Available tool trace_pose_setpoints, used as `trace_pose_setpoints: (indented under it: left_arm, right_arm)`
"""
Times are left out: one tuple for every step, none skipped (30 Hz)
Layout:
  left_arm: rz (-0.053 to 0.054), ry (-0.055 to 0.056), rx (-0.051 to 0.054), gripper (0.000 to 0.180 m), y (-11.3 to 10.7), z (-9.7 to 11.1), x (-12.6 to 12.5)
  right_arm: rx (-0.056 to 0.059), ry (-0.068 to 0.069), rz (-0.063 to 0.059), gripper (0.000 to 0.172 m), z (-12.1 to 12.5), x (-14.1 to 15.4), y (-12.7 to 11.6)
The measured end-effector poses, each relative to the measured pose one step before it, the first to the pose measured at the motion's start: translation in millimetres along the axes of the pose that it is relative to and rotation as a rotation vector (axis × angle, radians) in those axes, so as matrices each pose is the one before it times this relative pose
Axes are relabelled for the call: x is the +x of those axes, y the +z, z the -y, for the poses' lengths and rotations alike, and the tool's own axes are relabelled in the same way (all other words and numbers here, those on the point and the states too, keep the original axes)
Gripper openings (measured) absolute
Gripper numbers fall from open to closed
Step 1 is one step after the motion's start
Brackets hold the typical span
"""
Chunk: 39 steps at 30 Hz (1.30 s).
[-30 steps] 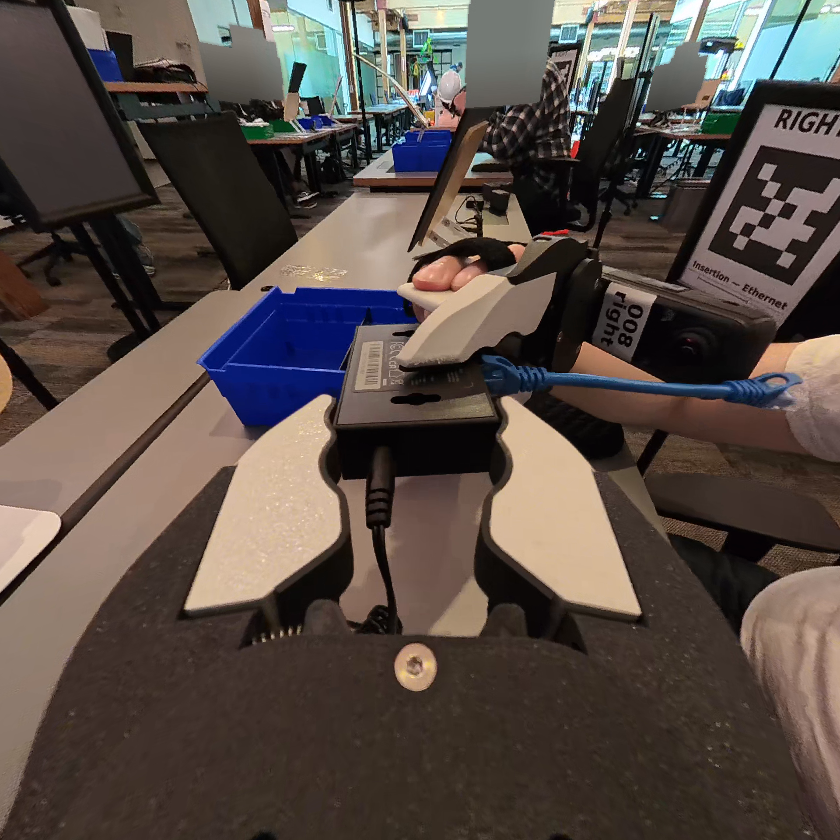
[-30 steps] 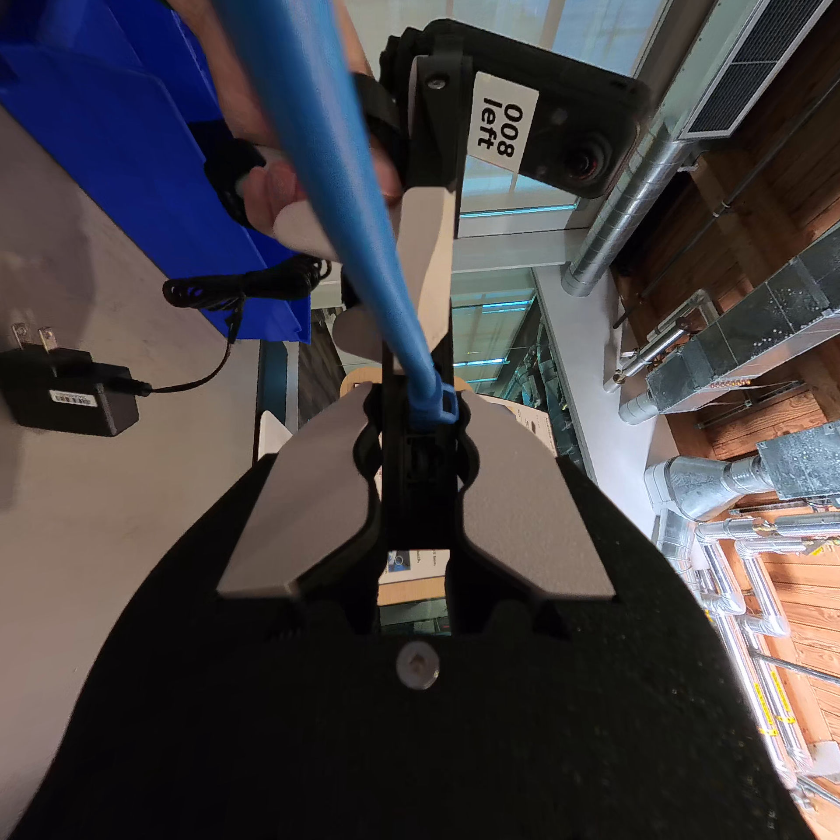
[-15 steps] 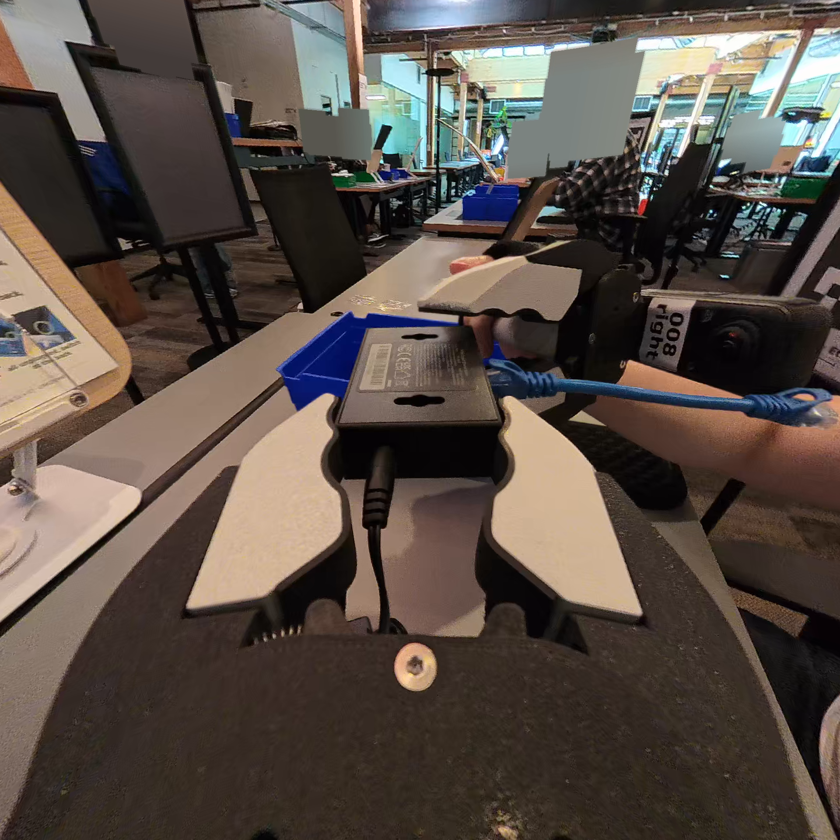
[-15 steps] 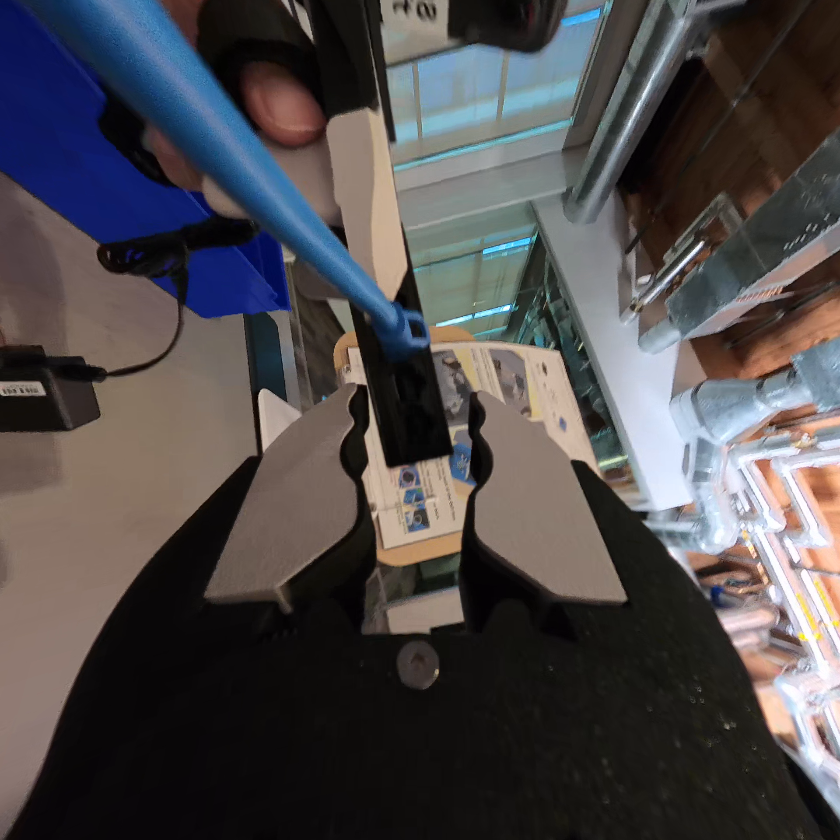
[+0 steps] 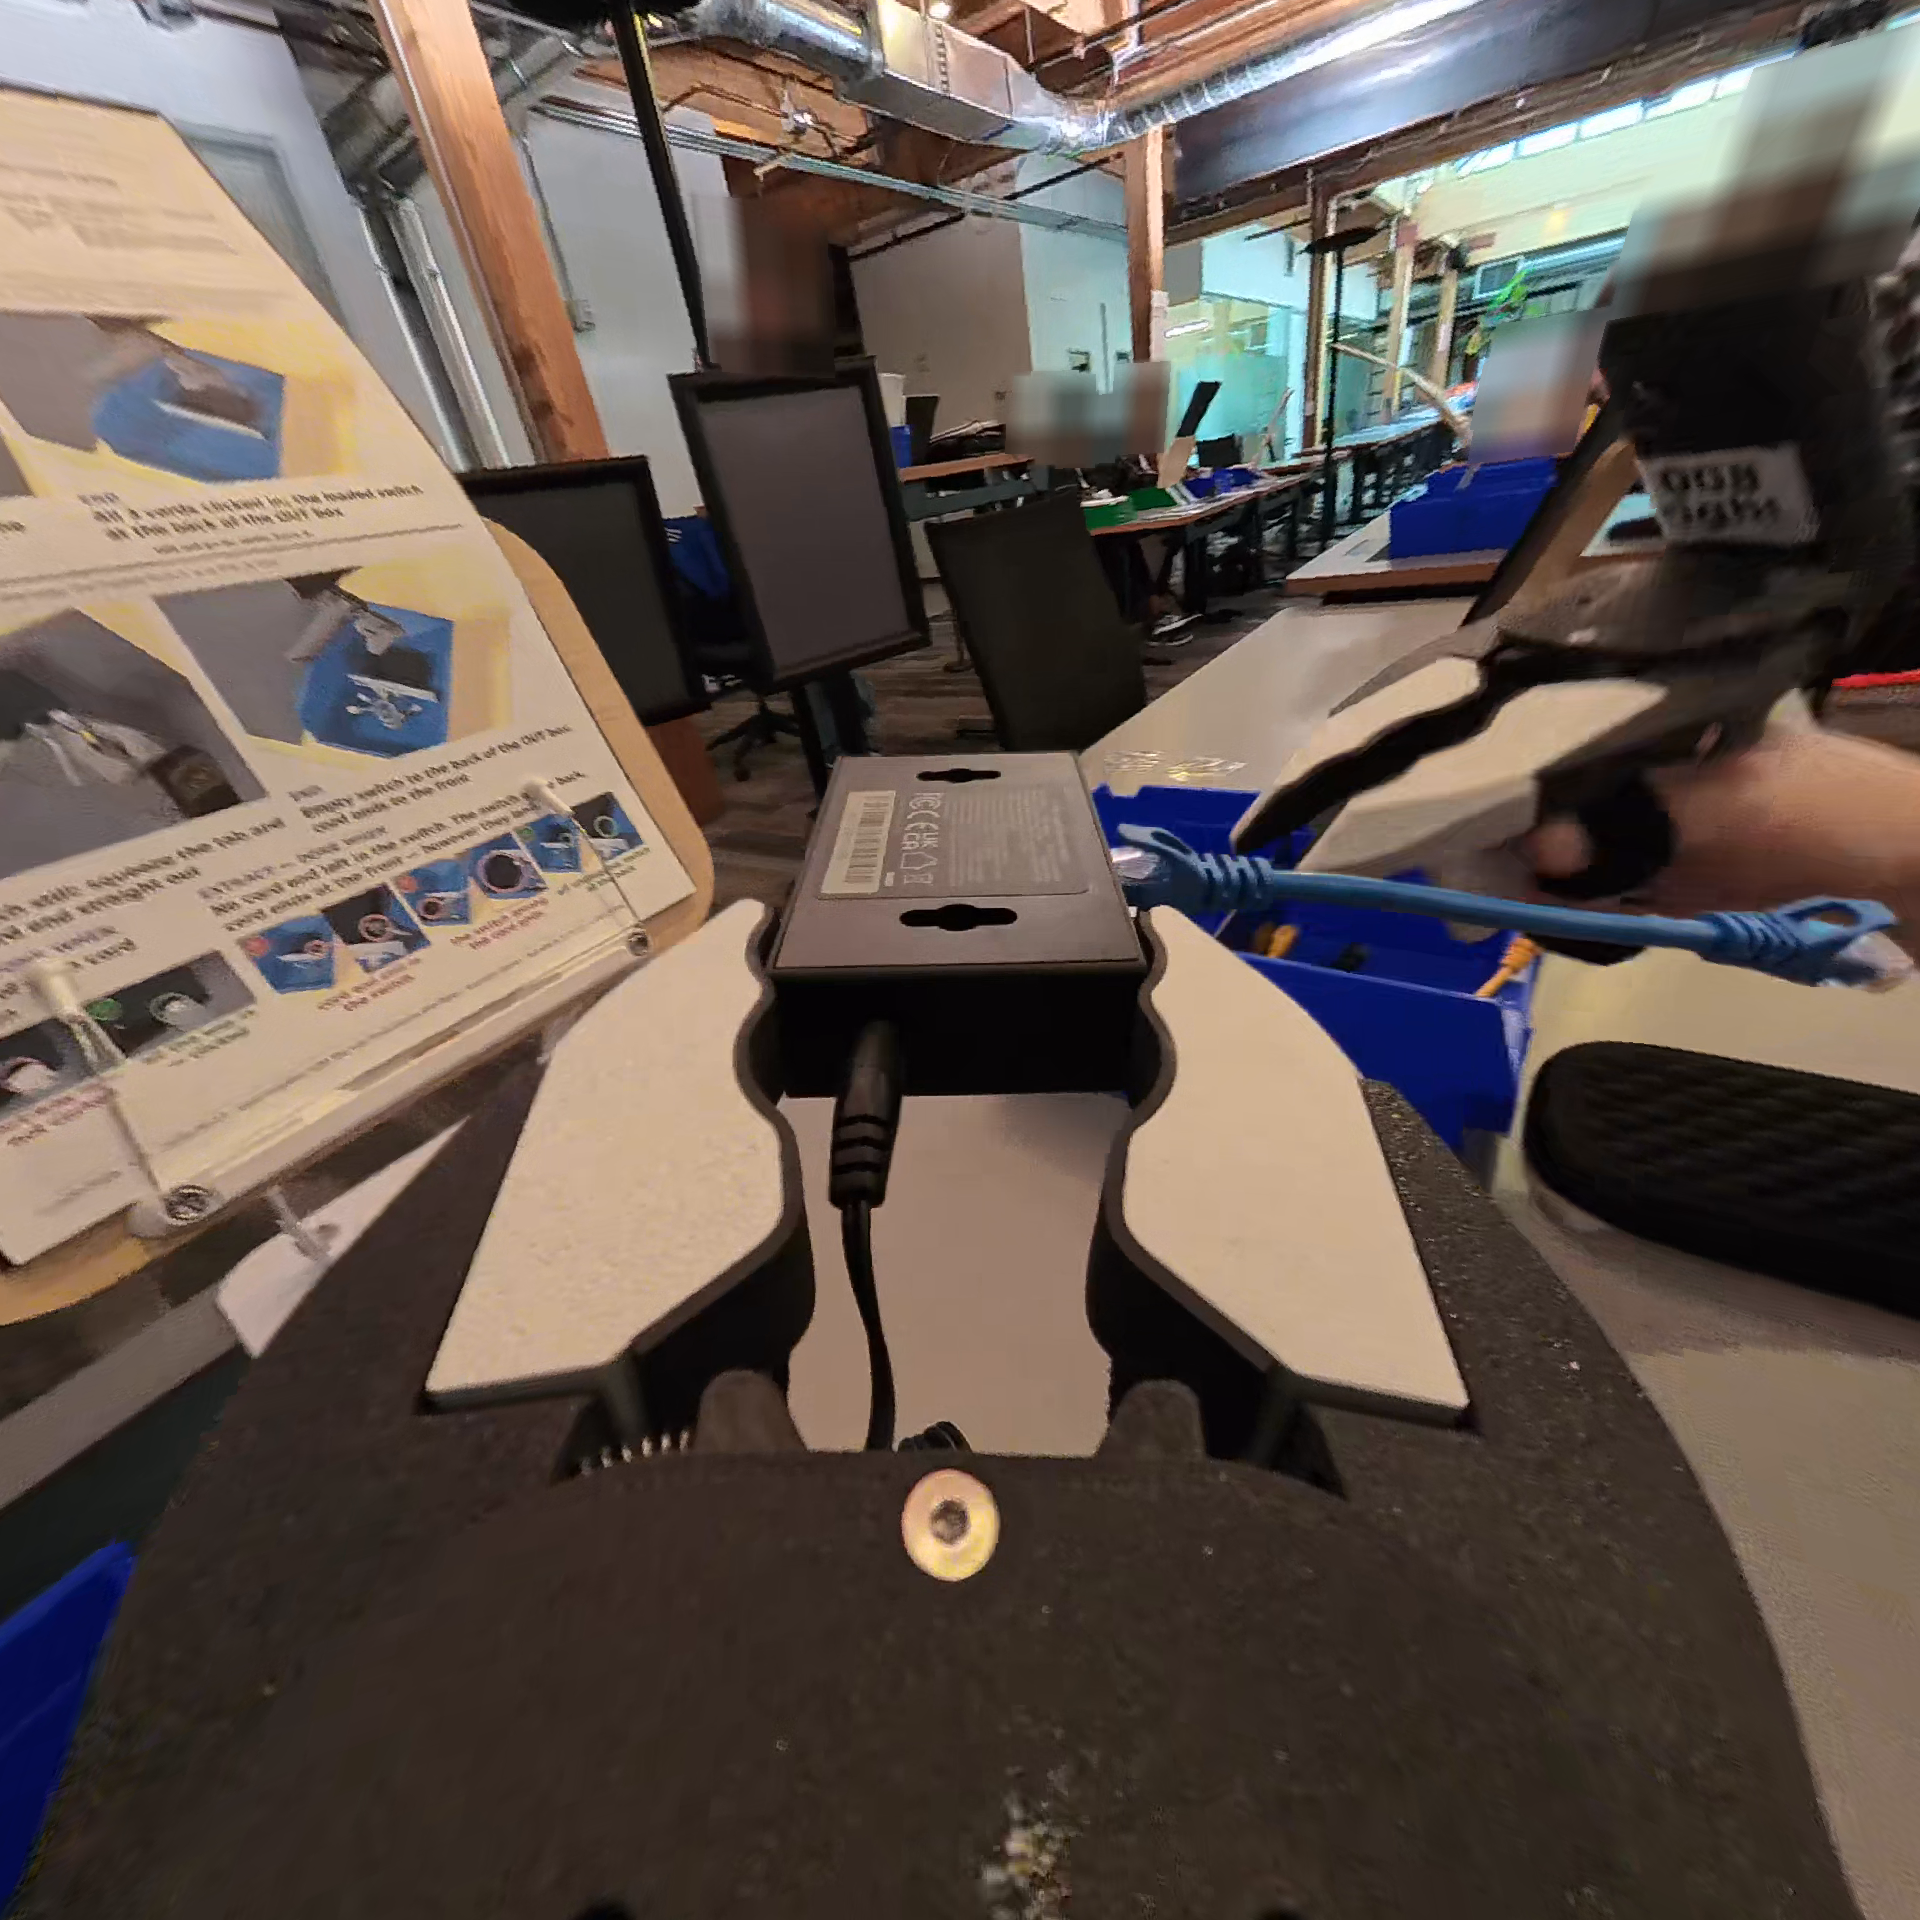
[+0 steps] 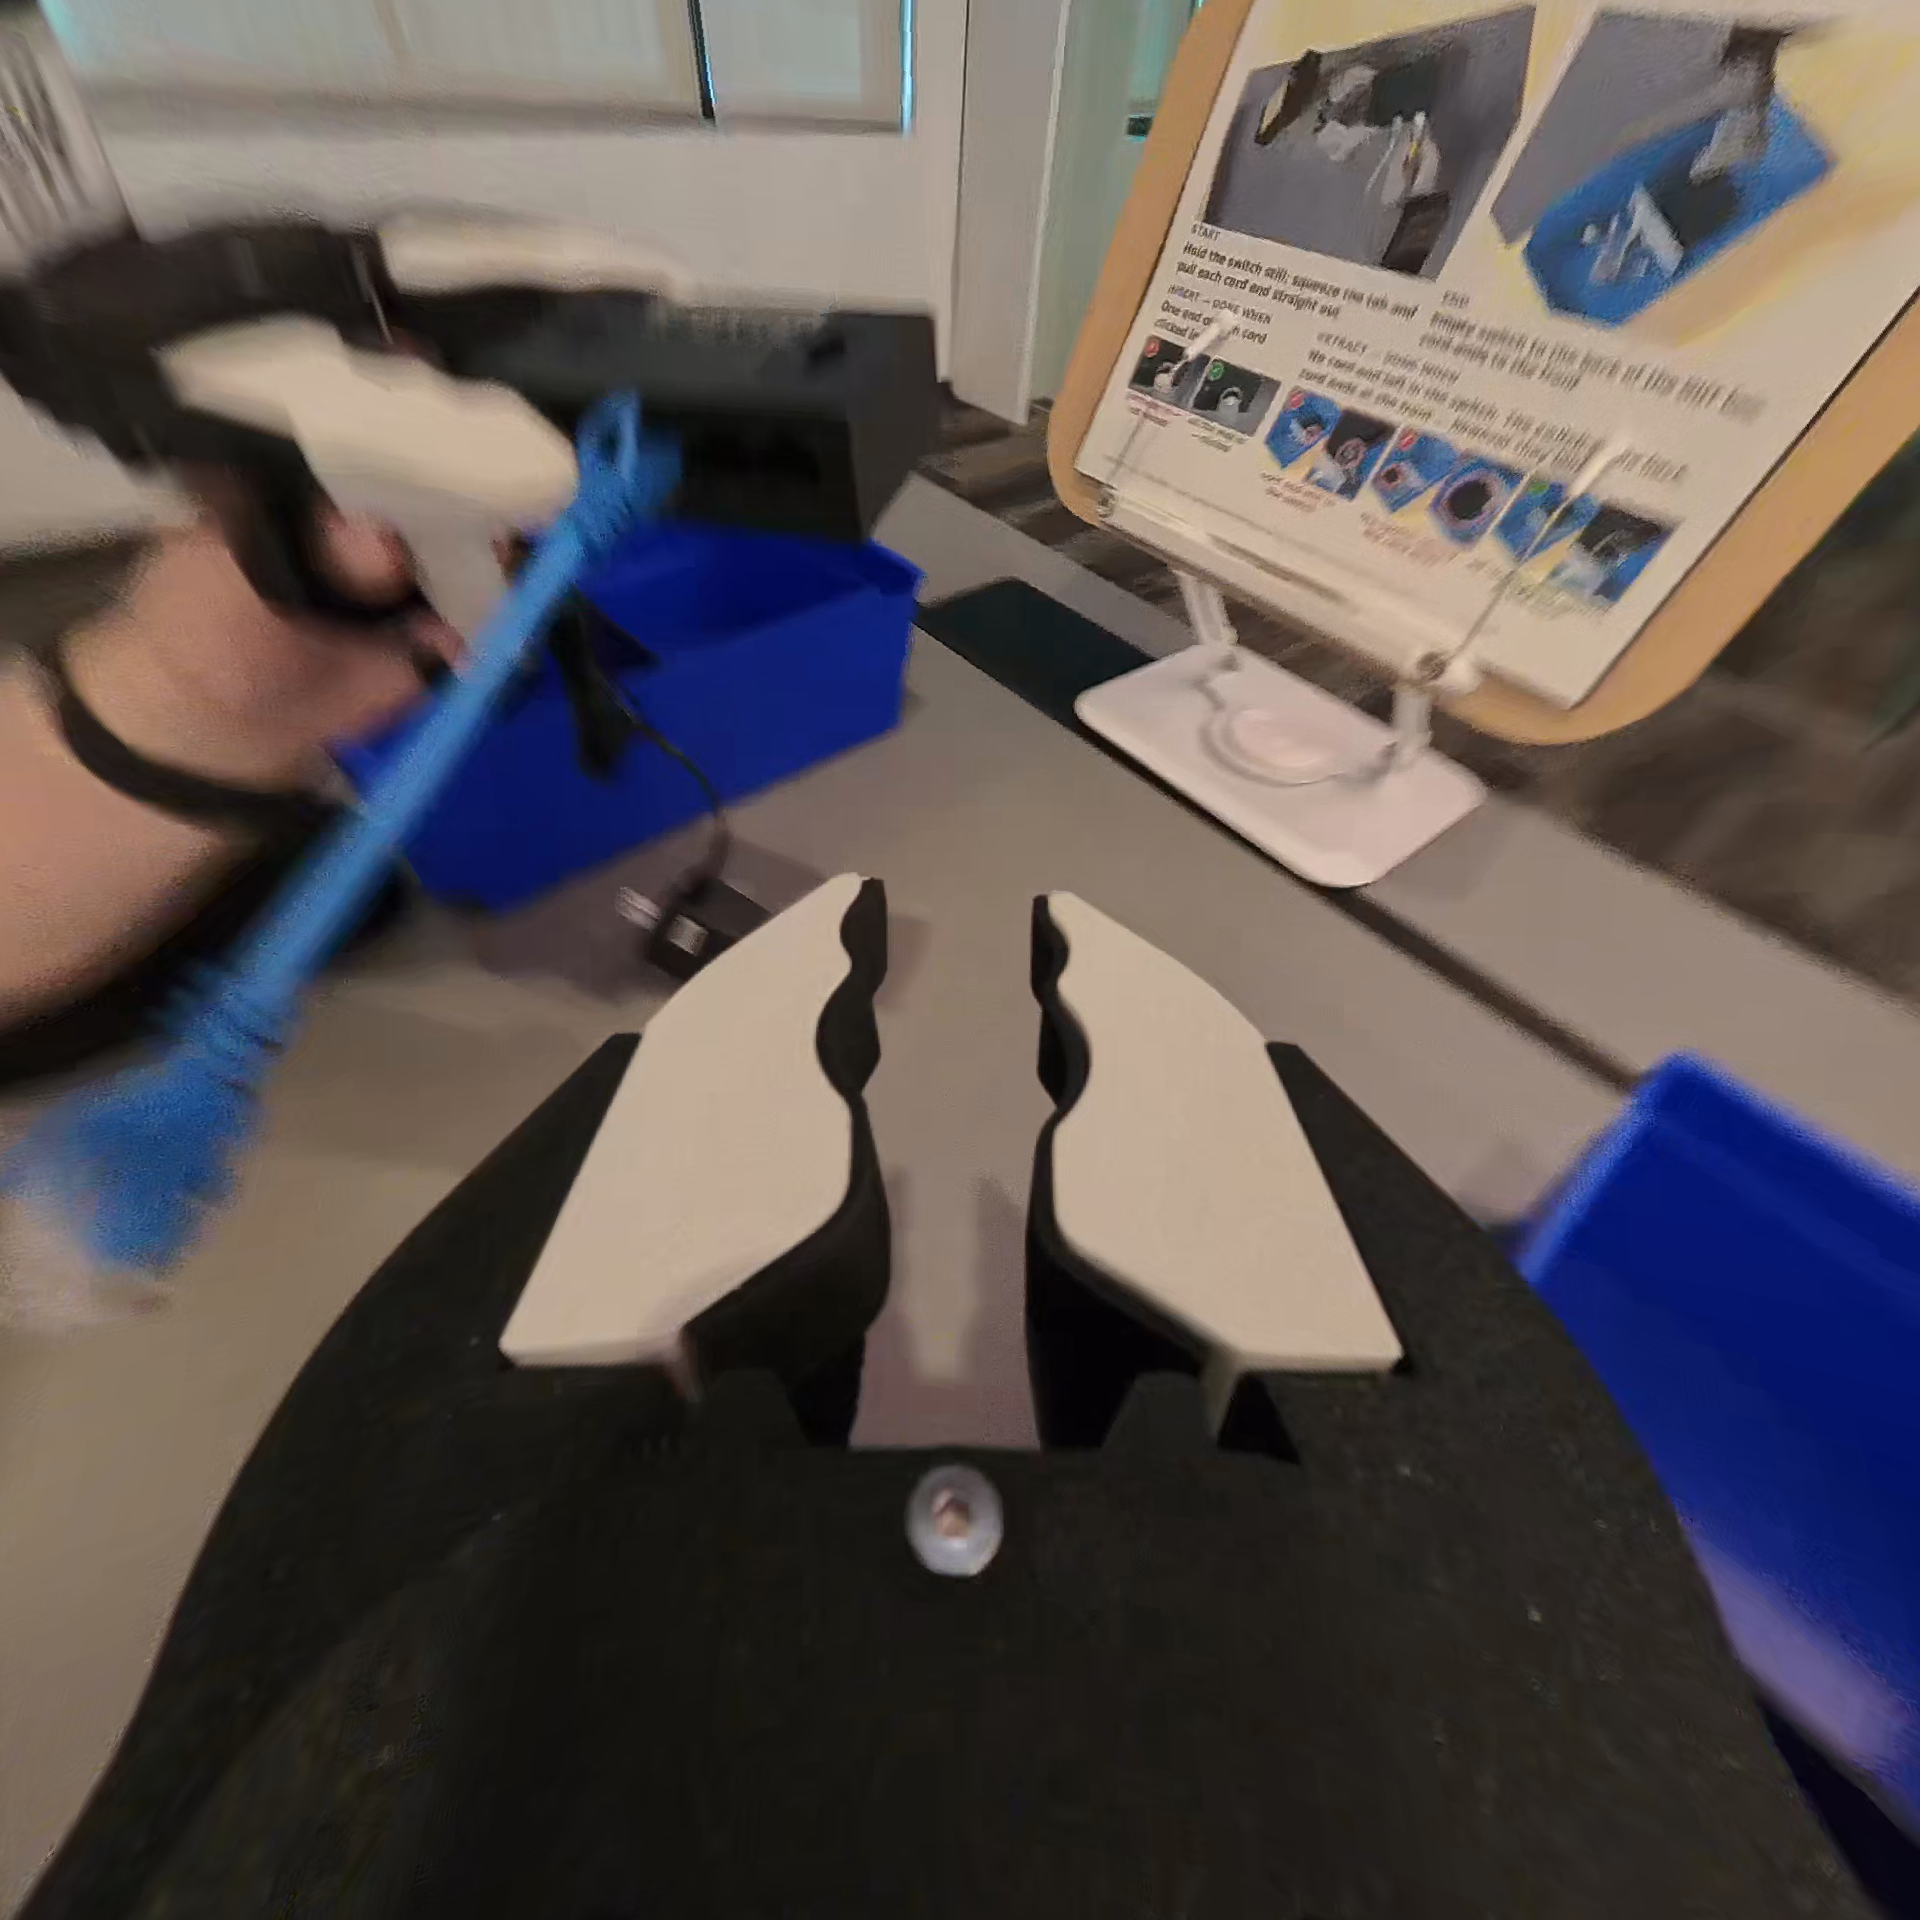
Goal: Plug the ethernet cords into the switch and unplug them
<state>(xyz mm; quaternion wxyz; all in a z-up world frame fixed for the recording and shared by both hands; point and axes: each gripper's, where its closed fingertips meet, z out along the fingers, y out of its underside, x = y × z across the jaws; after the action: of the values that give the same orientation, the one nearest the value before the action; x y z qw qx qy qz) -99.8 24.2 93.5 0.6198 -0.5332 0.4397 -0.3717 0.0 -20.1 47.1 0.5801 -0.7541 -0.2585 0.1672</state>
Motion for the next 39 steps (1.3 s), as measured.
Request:
trace_pose_setpoints:
  left_arm:
    - [0.0154,0.0269,0.0049,0.063,0.69,0.04,1.28]
    - [0.0083,0.0214,0.0081,0.063,0.77,0.42,2.29]
    - [0.0044,0.0187,0.0059,0.063,0.77,0.16,2.76]
    - [0.0059,0.0200,0.0058,0.063,0.77,0.38,2.68]
    - [0.0039,0.0178,0.0047,0.063,0.72,0.32,2.69]
    - [-0.0008,0.0124,-0.0007,0.063,0.74,-0.13,2.90]
    - [0.0014,0.0087,-0.0024,0.063,0.61,-0.32,2.09]
    - [0.0092,0.0104,0.0025,0.063,0.12,0.20,0.90]
    - [0.0111,0.0129,0.0024,0.063,0.11,0.10,0.42]
    - [0.0110,0.0091,-0.0006,0.063,0.16,-0.22,0.24]
    - [0.0153,0.0040,0.0018,0.063,-0.03,0.08,-0.44]
    - [0.0136,0.0012,-0.0006,0.063,0.09,-0.19,-0.47]
    - [0.0071,0.0001,-0.0049,0.063,0.35,-0.78,0.17]
    - [0.0063,-0.0006,-0.0005,0.063,0.24,-0.39,0.29]
    - [0.0042,0.0023,0.0039,0.063,0.18,0.11,0.68]
    - [-0.0059,0.0065,0.0044,0.063,0.09,0.37,1.92]
    - [-0.0027,0.0042,0.0027,0.063,-0.02,0.59,1.39]
    - [0.0011,0.0008,0.0004,0.063,-0.15,0.55,0.59]
    - [-0.0043,0.0002,0.0016,0.063,-0.20,0.68,0.91]
    - [-0.0027,0.0000,0.0019,0.063,-0.30,0.78,0.53]
    - [-0.0006,-0.0024,0.0057,0.063,-0.53,1.21,0.08]
    - [-0.0080,-0.0058,0.0113,0.063,-0.73,1.90,0.90]
    - [-0.0118,-0.0077,0.0108,0.063,-0.62,2.02,1.43]
    - [-0.0055,-0.0062,0.0057,0.063,-0.43,1.28,0.81]
    - [-0.0030,0.0001,0.0019,0.063,-0.19,0.67,0.89]
    - [-0.0007,0.0067,0.0004,0.063,-0.10,0.18,0.66]
    - [0.0025,0.0076,0.0087,0.063,-0.48,1.16,0.39]
    - [0.0025,0.0037,0.0130,0.063,-0.79,1.73,0.04]
    - [-0.0009,0.0002,0.0096,0.063,-0.65,1.71,0.15]
    - [-0.0027,-0.0001,0.0069,0.063,-0.63,1.48,0.22]
    - [-0.0028,0.0003,0.0063,0.063,-0.49,1.17,0.27]
    - [-0.0025,-0.0017,0.0077,0.063,-0.50,1.08,0.09]
    - [-0.0049,-0.0045,0.0079,0.063,-0.45,1.11,0.27]
    - [-0.0049,-0.0041,0.0050,0.063,-0.24,0.52,0.51]
    - [-0.0025,-0.0013,0.0005,0.062,0.05,-0.06,0.36]
    - [-0.0007,0.0049,0.0018,0.063,-0.06,-0.19,0.64]
    - [0.0016,0.0081,-0.0003,0.062,0.14,-0.57,0.30]
    - [0.0014,0.0035,0.0041,0.063,-0.02,0.31,0.01]
    - [-0.0028,0.0000,0.0085,0.062,-0.36,1.07,0.59]
  right_arm:
    - [0.0293,0.1217,0.0613,0.026,10.27,-7.08,-1.54]
    - [0.0309,0.1153,0.0748,0.025,10.35,-9.74,-0.53]
    - [0.0169,0.1131,0.0576,0.024,7.80,-7.74,1.14]
    - [0.0051,0.0955,0.0552,0.024,5.75,-7.53,2.27]
    - [-0.0043,0.0616,0.0466,0.022,3.54,-6.87,3.25]
    - [-0.0218,0.0419,0.0186,0.024,0.40,-3.30,4.18]
    - [-0.0399,0.0295,0.0015,0.027,-2.78,-0.97,4.48]
    - [-0.0484,0.0295,-0.0081,0.032,-4.90,0.28,4.55]
    - [-0.0354,0.0331,-0.0001,0.035,-4.03,-0.96,4.28]
    - [-0.0110,0.0294,-0.0026,0.034,-1.56,-1.30,3.34]
    - [0.0168,0.0137,-0.0194,0.033,1.88,0.39,2.01]
    - [0.0391,-0.0044,-0.0267,0.032,4.51,0.96,1.06]
    - [0.0198,-0.0087,-0.0284,0.033,2.48,1.50,1.07]
    - [0.0102,-0.0074,-0.0177,0.033,1.64,0.45,1.39]
    - [0.0072,-0.0039,-0.0052,0.033,1.09,-0.75,1.42]
    - [-0.0041,0.0013,0.0199,0.033,-0.20,-3.50,2.37]
    - [-0.0266,0.0085,0.0144,0.033,-2.63,-1.96,1.97]
    - [-0.0143,-0.0082,-0.0075,0.031,-1.22,0.63,0.78]
    - [0.0086,-0.0222,0.0013,0.030,1.36,-1.19,0.29]
    - [-0.0057,-0.0145,0.0030,0.029,-0.46,-1.60,0.48]
    - [-0.0096,0.0005,0.0181,0.028,-1.22,-3.21,0.85]
    - [-0.0089,0.0188,0.0350,0.028,-1.42,-4.87,1.53]
    - [-0.0141,0.0272,0.0331,0.030,-2.67,-3.57,1.83]
    - [-0.0061,0.0212,0.0232,0.029,-2.14,-1.62,1.46]
    - [0.0022,0.0140,0.0109,0.028,-1.36,0.12,0.82]
    - [0.0081,0.0075,0.0148,0.026,-0.37,-1.00,0.58]
    - [0.0017,0.0099,0.0130,0.024,-0.70,-0.99,0.55]
    - [0.0120,0.0074,0.0103,0.020,0.90,-0.67,-0.21]
    - [0.0117,0.0118,0.0159,0.017,1.02,-1.27,-0.34]
    - [0.0030,0.0193,0.0200,0.017,-0.18,-1.39,0.06]
    - [0.0083,0.0243,0.0224,0.017,0.45,-1.54,-0.01]
    - [0.0143,0.0260,0.0296,0.017,1.04,-2.39,-0.16]
    - [0.0071,0.0287,0.0268,0.017,-0.04,-1.58,-0.12]
    - [0.0071,0.0264,0.0242,0.017,0.05,-1.48,-0.15]
    - [0.0067,0.0219,0.0122,0.016,-0.18,-0.14,-0.29]
    - [0.0015,0.0120,0.0017,0.016,-0.78,0.83,-0.13]
    - [0.0035,0.0082,-0.0002,0.016,-0.13,0.64,-0.18]
    - [0.0044,0.0021,0.0080,0.016,0.12,-0.40,-0.31]
    - [0.0023,0.0066,0.0186,0.015,-0.24,-1.44,-0.21]
